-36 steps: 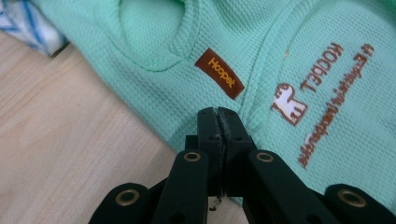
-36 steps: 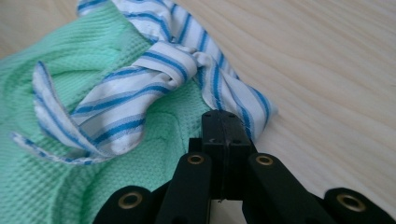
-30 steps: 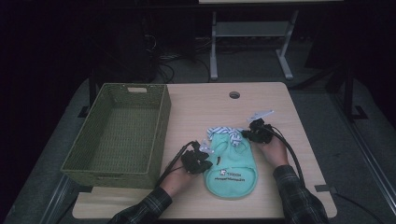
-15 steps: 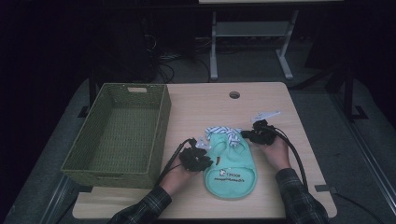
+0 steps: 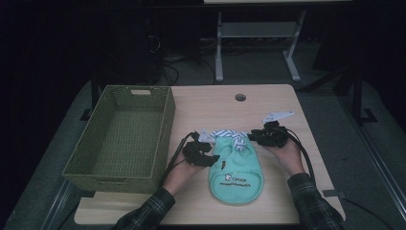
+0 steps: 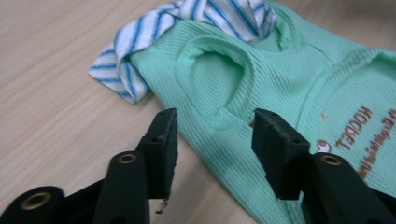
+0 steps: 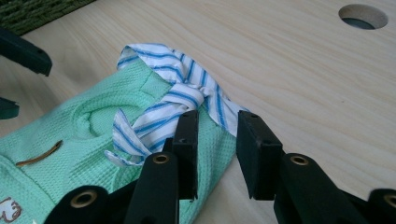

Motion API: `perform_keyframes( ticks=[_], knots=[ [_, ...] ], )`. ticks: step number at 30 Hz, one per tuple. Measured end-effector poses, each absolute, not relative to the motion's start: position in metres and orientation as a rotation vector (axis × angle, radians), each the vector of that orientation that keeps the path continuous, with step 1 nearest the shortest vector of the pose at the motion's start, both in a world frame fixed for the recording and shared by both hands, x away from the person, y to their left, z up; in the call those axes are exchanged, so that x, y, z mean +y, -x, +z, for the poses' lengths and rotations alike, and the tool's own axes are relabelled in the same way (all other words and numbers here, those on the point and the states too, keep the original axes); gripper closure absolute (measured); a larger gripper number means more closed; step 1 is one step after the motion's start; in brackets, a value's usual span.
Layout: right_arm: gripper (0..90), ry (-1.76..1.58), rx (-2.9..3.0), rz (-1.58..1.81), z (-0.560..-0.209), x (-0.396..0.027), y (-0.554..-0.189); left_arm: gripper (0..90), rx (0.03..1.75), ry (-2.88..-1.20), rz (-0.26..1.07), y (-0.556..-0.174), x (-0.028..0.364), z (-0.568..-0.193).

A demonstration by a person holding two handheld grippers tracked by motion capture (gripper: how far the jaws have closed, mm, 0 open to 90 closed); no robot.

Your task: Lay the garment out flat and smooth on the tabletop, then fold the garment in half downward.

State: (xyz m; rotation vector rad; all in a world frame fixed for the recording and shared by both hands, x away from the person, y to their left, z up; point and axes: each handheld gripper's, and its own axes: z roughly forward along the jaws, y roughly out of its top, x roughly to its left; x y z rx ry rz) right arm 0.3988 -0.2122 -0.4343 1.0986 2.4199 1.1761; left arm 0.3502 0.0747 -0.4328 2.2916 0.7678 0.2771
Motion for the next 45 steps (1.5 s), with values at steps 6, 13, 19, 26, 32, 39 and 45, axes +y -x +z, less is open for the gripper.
perform_keyframes(
  ticks=[6, 13, 19, 26, 32, 39, 45],
  knots=[
    [66.9, -1.118, 2.407, 1.208, -0.432, -0.216, -0.400, 44.1, 0.788, -2.257, 0.276, -0.359, 0.074, -0.428],
    [64.0, -1.115, 2.425, 1.211, -0.422, -0.217, -0.404, 43.2, 0.804, -2.237, 0.281, -0.371, 0.074, -0.422],
    [63.3, -1.113, 2.415, 1.221, -0.418, -0.220, -0.408, 43.1, 0.784, -2.256, 0.273, -0.382, 0.071, -0.418],
    [62.8, -1.116, 2.407, 1.218, -0.417, -0.219, -0.417, 45.5, 0.797, -2.247, 0.279, -0.401, 0.069, -0.414],
    [62.2, -1.123, 2.412, 1.215, -0.427, -0.215, -0.425, 46.5, 0.830, -2.211, 0.303, -0.421, 0.069, -0.414],
    [61.6, -1.154, 2.425, 1.196, -0.438, -0.211, -0.431, 48.3, 0.830, -2.220, 0.297, -0.440, 0.062, -0.423],
    [61.2, -1.170, 2.442, 1.195, -0.447, -0.209, -0.435, 48.9, 0.843, -2.246, 0.252, -0.447, 0.061, -0.435]
  ],
)
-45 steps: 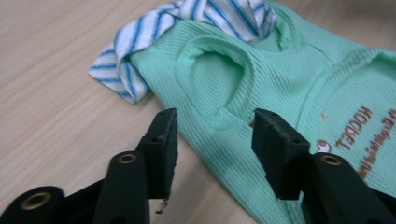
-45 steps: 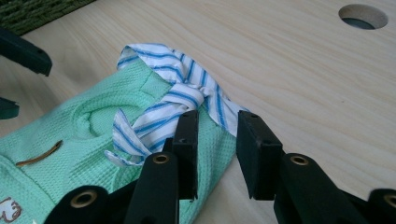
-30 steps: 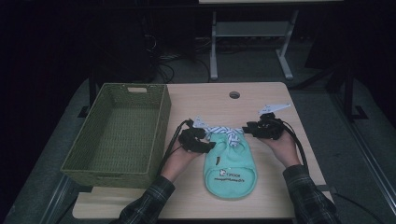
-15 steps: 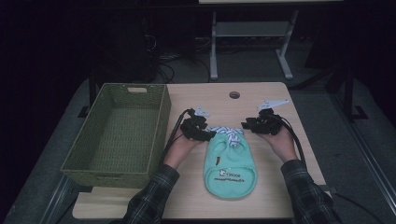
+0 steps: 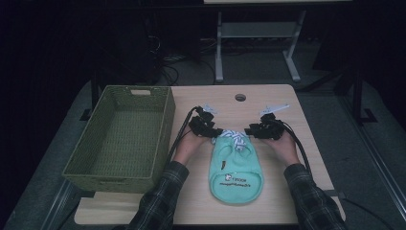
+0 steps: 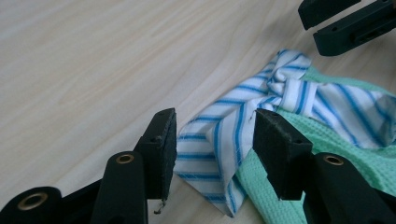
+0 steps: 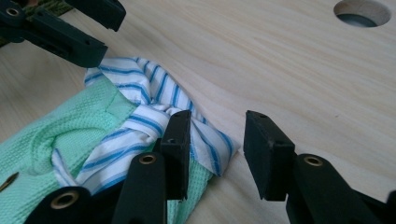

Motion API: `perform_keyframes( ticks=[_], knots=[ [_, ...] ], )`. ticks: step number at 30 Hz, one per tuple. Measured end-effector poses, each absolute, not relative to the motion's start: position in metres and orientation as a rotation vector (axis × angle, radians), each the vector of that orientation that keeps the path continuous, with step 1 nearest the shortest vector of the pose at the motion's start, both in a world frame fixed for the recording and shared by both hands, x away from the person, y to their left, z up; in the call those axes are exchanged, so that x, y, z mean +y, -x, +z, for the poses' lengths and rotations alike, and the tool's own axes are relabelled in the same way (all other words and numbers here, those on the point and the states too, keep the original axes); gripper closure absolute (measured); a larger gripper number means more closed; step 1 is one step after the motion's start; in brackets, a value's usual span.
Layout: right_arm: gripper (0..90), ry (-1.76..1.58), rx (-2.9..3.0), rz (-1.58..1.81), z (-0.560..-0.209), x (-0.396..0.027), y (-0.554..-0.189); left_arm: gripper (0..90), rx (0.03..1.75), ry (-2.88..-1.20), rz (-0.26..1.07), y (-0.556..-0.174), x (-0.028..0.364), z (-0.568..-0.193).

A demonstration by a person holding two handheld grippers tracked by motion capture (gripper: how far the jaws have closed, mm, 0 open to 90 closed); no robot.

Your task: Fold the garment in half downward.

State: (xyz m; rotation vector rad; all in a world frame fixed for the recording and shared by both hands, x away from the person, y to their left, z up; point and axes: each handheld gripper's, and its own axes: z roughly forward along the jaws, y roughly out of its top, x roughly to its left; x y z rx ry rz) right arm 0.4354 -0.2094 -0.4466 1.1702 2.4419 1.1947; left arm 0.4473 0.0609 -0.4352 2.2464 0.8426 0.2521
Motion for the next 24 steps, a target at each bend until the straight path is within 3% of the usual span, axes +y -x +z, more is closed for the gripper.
perform_keyframes(
  ticks=[13, 18, 24],
  knots=[
    [59.5, -1.180, 2.513, 1.160, -0.468, -0.203, -0.443, 55.5, 0.841, -2.274, 0.158, -0.451, 0.058, -0.458],
    [66.7, -1.170, 2.540, 1.120, -0.471, -0.202, -0.443, 59.3, 0.830, -2.282, 0.150, -0.453, 0.059, -0.463],
    [77.6, -1.155, 2.563, 1.110, -0.470, -0.200, -0.441, 71.0, 0.787, -2.298, 0.145, -0.451, 0.058, -0.464]
  ],
)
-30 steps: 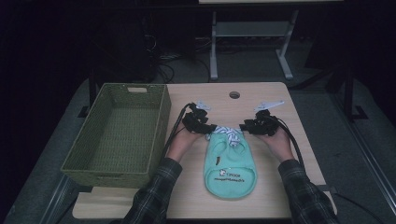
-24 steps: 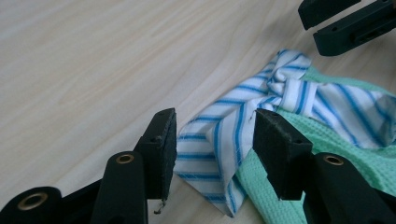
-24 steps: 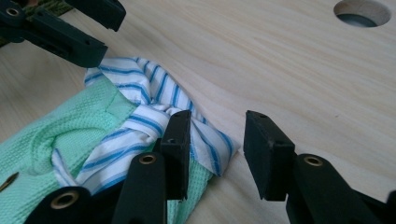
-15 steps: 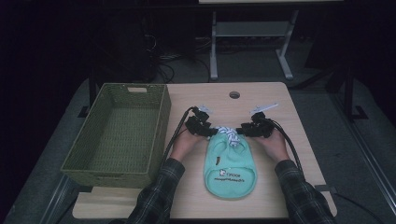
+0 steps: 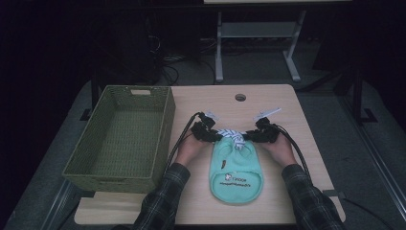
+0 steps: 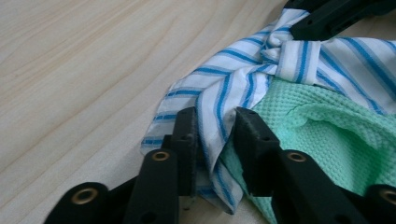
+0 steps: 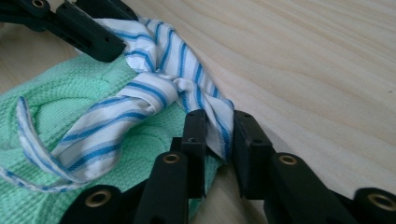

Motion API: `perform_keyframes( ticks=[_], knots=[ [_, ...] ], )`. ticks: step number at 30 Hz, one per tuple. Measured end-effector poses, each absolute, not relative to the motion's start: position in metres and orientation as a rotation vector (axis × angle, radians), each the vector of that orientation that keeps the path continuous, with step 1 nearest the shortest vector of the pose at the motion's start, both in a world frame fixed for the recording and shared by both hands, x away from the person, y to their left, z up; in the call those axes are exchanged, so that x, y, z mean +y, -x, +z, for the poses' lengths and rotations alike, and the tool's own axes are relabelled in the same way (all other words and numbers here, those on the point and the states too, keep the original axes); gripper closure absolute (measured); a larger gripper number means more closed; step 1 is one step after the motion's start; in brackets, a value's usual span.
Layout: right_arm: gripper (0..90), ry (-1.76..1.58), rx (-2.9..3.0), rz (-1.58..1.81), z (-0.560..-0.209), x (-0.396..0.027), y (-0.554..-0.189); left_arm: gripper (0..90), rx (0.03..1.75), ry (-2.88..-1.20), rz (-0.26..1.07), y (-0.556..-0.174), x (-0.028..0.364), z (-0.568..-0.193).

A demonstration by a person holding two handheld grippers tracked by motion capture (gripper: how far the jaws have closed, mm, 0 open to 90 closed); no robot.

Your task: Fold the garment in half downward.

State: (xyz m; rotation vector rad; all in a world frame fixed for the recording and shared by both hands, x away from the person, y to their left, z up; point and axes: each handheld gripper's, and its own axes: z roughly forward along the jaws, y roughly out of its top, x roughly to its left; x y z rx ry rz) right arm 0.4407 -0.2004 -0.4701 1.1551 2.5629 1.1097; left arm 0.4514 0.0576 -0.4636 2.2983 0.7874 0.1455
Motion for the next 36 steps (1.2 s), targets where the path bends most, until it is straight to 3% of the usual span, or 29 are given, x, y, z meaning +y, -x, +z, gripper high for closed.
perform_keyframes(
  ticks=[7, 15, 36],
  knots=[
    [84.4, -1.136, 2.569, 1.090, -0.469, -0.198, -0.439, 85.0, 0.727, -2.323, 0.168, -0.448, 0.056, -0.463],
    [85.4, -1.120, 2.556, 1.069, -0.462, -0.196, -0.436, 86.0, 0.755, -2.301, 0.195, -0.446, 0.057, -0.458],
    [85.7, -1.039, 2.391, 1.217, -0.406, -0.208, -0.437, 86.3, 0.674, -2.132, 0.395, -0.437, 0.063, -0.398]
  ],
)
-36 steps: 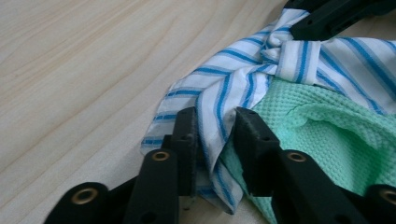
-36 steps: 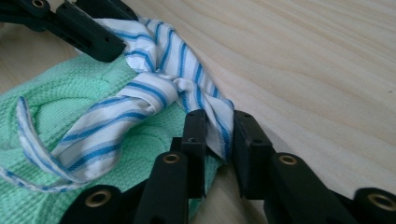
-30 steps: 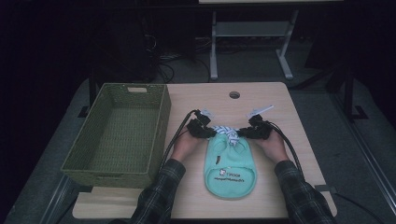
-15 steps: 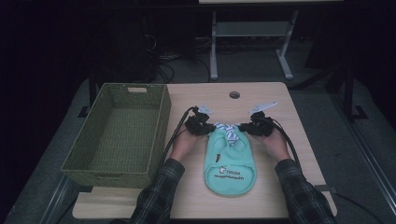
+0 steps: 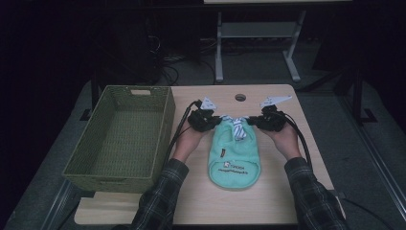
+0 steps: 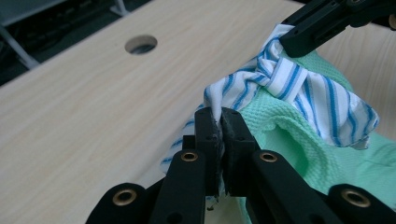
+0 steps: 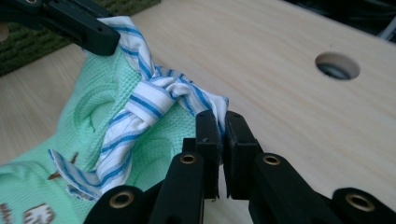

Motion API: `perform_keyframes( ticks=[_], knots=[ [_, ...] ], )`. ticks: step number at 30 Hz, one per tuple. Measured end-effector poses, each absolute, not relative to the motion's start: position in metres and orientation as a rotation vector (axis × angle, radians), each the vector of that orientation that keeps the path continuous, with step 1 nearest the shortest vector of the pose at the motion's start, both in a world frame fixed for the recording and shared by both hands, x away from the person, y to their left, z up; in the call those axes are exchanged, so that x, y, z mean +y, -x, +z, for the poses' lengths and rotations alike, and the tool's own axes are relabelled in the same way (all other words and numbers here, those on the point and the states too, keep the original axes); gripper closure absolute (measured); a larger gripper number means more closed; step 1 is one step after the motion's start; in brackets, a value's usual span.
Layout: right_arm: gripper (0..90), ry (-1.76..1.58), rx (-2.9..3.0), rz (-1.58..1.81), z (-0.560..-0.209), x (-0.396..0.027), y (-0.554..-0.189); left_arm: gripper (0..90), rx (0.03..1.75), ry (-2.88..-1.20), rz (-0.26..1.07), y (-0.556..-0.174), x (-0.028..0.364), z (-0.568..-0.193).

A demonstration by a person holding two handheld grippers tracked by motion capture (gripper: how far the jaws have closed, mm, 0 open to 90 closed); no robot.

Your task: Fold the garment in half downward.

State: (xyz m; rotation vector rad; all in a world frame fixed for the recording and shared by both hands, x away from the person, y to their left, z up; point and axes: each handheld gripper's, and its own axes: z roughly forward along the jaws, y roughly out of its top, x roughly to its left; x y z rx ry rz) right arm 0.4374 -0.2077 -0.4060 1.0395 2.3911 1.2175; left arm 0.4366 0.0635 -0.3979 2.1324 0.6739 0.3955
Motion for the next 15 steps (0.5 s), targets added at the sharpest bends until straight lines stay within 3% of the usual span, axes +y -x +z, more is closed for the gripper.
perform_keyframes(
  ticks=[15],
  knots=[
    [85.3, -0.951, 2.362, 1.221, -0.395, -0.205, -0.414, 85.1, 0.591, -2.152, 0.435, -0.411, 0.066, -0.392]
  ],
)
